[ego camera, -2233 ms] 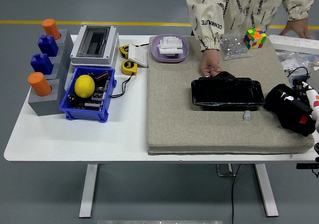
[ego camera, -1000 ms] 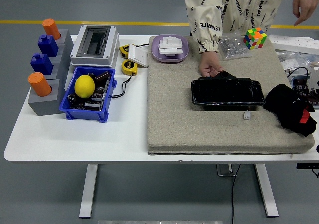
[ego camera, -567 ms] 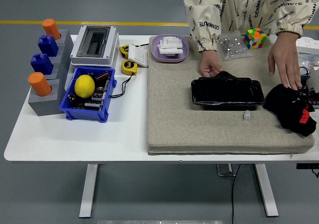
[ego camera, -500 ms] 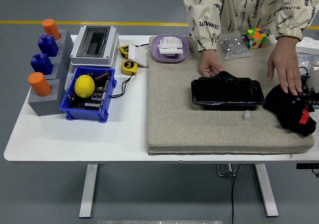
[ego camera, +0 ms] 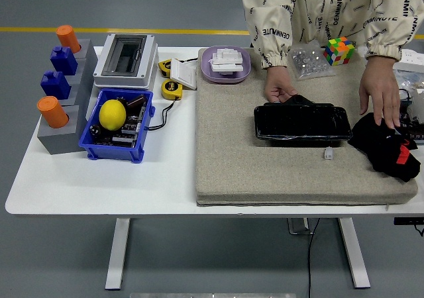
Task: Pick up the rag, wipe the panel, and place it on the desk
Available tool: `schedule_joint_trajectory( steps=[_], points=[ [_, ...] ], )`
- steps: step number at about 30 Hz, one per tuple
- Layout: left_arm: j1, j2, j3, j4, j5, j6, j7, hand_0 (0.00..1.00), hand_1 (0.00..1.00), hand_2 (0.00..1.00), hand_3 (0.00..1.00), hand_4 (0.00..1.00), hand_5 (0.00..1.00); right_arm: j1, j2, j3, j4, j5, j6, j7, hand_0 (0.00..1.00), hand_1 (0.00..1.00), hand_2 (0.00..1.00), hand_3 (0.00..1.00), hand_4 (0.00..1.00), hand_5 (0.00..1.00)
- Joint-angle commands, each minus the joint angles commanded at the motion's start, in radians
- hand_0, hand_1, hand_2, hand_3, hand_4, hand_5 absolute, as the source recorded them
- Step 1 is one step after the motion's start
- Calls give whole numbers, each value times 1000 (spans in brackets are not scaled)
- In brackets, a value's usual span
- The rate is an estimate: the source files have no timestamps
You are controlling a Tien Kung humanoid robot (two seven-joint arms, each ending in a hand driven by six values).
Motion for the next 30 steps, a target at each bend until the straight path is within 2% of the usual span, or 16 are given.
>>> schedule_joint_trajectory(
  steps=[1, 3, 4, 9, 10, 15, 16, 27, 30],
  points=[
    [0, 0, 0, 0, 0, 0, 0, 611, 640, 654, 561, 625, 437, -1, 0, 2, 0, 6, 3, -4, 709, 686, 750, 753, 998, 998],
    [0, 1, 1, -1, -1, 0, 0, 611, 640, 654, 561, 625, 437, -4, -1, 7, 6, 10, -31, -32, 709, 686, 750, 753, 998, 998],
    [-1, 1, 2, -1, -1, 0, 0, 610, 640, 655, 561, 625, 438, -4, -1, 8, 6, 14, -46, -38, 450, 542, 589, 632, 998, 965],
    [0, 2, 5, -1, -2, 0, 0, 610, 640, 655, 561, 625, 438, -6, 2, 16, -1, 42, -88, -29, 450, 542, 589, 632, 998, 965],
    [0, 2, 6, -1, -3, 0, 0, 610, 639, 655, 561, 625, 438, -7, 3, 17, -2, 53, -93, -25, 334, 453, 497, 528, 998, 937],
    [1, 2, 9, -1, -4, 0, 0, 610, 639, 655, 561, 625, 438, -7, 2, 21, -2, 79, -92, -23, 334, 453, 497, 528, 998, 937],
    [1, 3, 9, -1, -3, 0, 0, 610, 640, 654, 561, 626, 438, -7, 2, 21, -1, 83, -91, -23, 308, 398, 457, 484, 998, 934],
    [-4, 2, 4, -1, 0, 0, 0, 610, 640, 653, 561, 625, 438, 1, -5, 31, -2, 91, -80, -16, 304, 390, 461, 486, 998, 936],
    [-5, 1, 1, -1, 1, 0, 0, 610, 640, 654, 560, 625, 438, 0, -5, 34, -2, 92, -76, -15, 329, 412, 474, 490, 998, 938]
  ],
)
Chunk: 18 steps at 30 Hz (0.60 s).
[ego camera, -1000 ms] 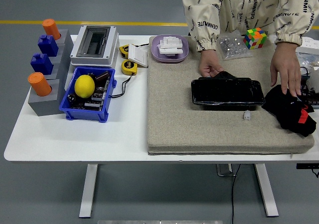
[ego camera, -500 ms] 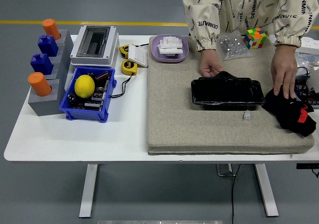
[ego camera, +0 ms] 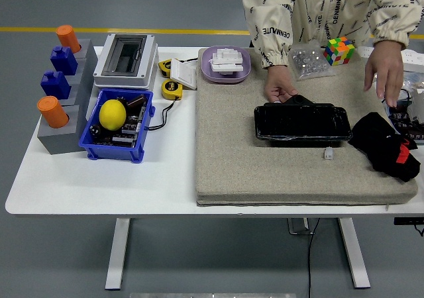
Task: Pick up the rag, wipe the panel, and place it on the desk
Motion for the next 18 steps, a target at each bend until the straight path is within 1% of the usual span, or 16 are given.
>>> schedule_joint_trajectory(
  steps=[3, 4, 8, 9, 15, 16, 18],
  points=[
    [-1, -1, -1, 0, 1, 0, 0, 610, 640, 654, 560, 625, 438, -1, 0, 2, 0, 2, 7, 0, 329, 412, 474, 490, 998, 938],
    [-2, -1, -2, -1, 1, 0, 0, 610, 641, 653, 560, 625, 438, -1, 0, 2, 0, 2, 9, 0, 384, 439, 519, 516, 998, 940],
    [-3, 0, -3, 0, 2, 0, 0, 610, 641, 653, 560, 625, 438, 2, 1, 2, 2, -1, 26, -6, 384, 439, 519, 516, 998, 940],
    [-3, 1, -3, 0, 3, 0, 0, 610, 640, 653, 560, 625, 438, 5, 0, 0, 4, -5, 37, -12, 522, 526, 607, 642, 998, 944],
    [-7, 2, -3, 0, 3, 1, 0, 610, 640, 653, 560, 625, 438, 12, -1, -1, 7, -18, 56, -23, 522, 526, 607, 642, 998, 944],
    [-7, 2, -3, 0, 3, 1, 0, 610, 640, 653, 560, 625, 438, 12, -1, -1, 7, -20, 58, -24, 735, 671, 739, 747, 998, 963],
    [-8, 2, -4, 0, 3, 1, 0, 610, 640, 653, 560, 625, 438, 12, 0, 0, 7, -37, 70, -30, 735, 671, 739, 747, 998, 963]
  ],
)
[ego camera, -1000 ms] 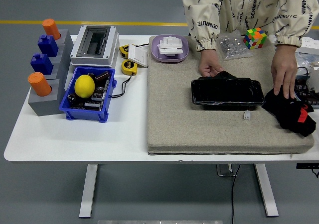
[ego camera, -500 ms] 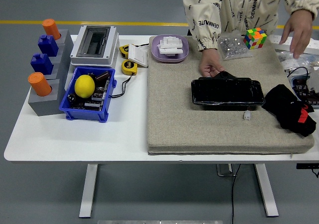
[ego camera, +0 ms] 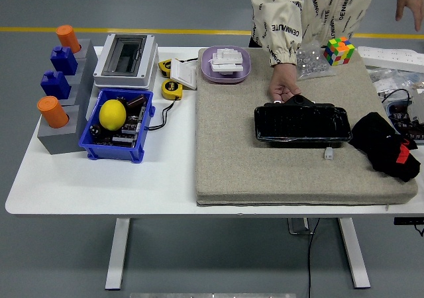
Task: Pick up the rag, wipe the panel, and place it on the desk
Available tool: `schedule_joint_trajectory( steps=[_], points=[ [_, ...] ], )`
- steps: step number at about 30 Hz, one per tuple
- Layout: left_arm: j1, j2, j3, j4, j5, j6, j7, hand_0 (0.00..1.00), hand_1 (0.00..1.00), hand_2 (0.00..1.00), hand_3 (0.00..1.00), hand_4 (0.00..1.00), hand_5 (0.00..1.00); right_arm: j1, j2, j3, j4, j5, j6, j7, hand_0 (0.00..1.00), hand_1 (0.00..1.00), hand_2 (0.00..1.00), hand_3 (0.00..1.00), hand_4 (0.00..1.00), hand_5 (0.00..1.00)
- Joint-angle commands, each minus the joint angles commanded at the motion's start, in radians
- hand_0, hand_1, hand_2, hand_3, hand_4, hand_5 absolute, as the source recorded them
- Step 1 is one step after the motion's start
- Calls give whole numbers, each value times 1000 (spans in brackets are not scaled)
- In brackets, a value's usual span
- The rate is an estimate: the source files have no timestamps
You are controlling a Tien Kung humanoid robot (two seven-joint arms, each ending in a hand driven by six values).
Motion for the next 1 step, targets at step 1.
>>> schedule_joint_trajectory(
  steps=[1],
  points=[
    [0, 0, 0, 0, 0, 0, 0, 610, 640, 653, 560, 625, 438, 0, 0, 0, 0, -5, 5, -2, 735, 671, 739, 747, 998, 963]
  ],
)
